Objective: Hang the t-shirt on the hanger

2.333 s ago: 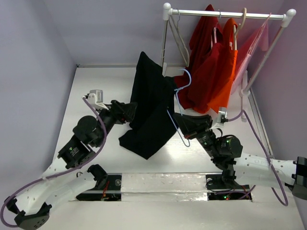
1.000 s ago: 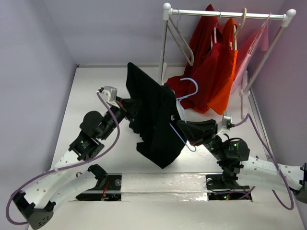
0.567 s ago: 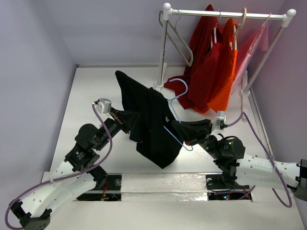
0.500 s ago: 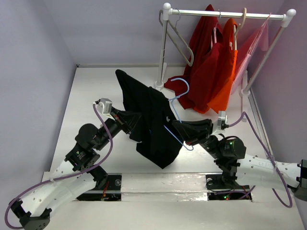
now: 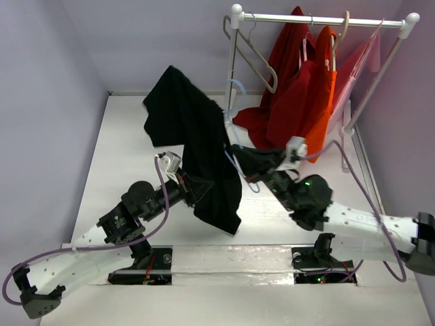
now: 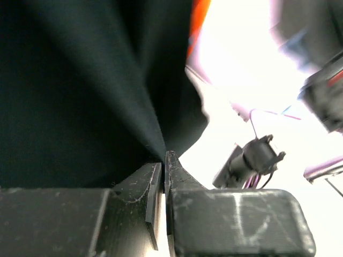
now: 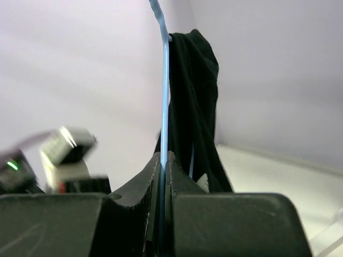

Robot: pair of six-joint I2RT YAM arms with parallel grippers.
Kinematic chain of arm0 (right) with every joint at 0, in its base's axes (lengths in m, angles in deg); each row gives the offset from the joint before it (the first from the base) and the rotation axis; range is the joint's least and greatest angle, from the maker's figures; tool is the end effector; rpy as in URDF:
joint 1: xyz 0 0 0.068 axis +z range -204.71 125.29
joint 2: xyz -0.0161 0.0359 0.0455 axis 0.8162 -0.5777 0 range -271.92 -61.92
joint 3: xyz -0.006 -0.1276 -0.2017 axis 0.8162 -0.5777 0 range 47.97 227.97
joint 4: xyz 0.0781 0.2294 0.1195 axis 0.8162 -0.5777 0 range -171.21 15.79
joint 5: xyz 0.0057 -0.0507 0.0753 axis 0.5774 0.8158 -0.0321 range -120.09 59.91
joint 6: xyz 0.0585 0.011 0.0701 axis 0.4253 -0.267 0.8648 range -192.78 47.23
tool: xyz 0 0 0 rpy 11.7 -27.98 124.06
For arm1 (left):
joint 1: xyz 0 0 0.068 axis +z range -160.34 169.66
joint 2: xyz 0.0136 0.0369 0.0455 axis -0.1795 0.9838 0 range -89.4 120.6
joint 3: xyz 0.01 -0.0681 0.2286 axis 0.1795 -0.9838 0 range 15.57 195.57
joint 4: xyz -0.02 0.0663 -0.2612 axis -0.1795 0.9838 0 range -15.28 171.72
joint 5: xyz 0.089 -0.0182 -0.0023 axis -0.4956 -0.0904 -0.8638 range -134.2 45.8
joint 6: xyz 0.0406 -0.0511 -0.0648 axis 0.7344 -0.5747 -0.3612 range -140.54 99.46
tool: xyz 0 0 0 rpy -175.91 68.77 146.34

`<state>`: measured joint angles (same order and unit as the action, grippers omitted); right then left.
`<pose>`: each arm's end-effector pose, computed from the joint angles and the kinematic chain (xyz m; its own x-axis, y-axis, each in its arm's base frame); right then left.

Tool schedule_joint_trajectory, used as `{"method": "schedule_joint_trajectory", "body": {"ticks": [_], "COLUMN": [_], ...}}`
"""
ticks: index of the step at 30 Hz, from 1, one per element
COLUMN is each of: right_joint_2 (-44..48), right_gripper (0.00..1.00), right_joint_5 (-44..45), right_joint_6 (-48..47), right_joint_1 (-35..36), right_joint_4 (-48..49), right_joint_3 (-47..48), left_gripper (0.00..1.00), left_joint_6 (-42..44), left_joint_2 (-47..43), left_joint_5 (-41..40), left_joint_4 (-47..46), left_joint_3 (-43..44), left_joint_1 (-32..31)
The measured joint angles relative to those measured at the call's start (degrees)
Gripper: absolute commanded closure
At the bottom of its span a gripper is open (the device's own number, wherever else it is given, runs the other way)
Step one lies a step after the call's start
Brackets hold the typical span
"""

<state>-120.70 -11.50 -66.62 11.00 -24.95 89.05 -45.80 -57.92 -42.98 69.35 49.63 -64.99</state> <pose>0.1441 0.2551 0.3685 0.1335 0.5426 -0.8293 -0.7709 0.5827 0.2572 0.1325 -0.1898 0.3259 -0.2808 -0.3415 -0.8969 0.7827 0.4594 -0.4200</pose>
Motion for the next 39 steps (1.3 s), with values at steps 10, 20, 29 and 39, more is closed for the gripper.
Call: {"method": "schedule_joint_trajectory", "body": {"ticks": [10,20,29,39], "right_joint_2": [19.8,8.9,10.4,9.8], "right_gripper": [1.0,1.0,1.0,1.0], "right_joint_5": [2.4,0.9,-1.7,-4.3], "right_joint_6": [-4.3,-1.2,2.6,5.3], "right_joint_1": [0.1,0.1,0.1,0.1], "right_joint_4": [5.1,4.2,6.8,6.5], "right_joint_3": [-5.6,-7.5,-11.1,-12.0], "left_gripper": [1.0,0.55,0.46,0.39], "left_joint_6": [-2.8,-3.3,-6.0,-9.6], "left_joint_2": [3.1,3.0,6.1,16.7], "left_joint_5": [-3.6,-10.8,-13.1,-16.9], "left_joint_4": [3.4,13.7,6.3,-2.6], "left_joint_3": [-1.1,13.0,21.5,23.4], "left_joint_1": [-0.8,-1.2,-1.2,-1.2]}}
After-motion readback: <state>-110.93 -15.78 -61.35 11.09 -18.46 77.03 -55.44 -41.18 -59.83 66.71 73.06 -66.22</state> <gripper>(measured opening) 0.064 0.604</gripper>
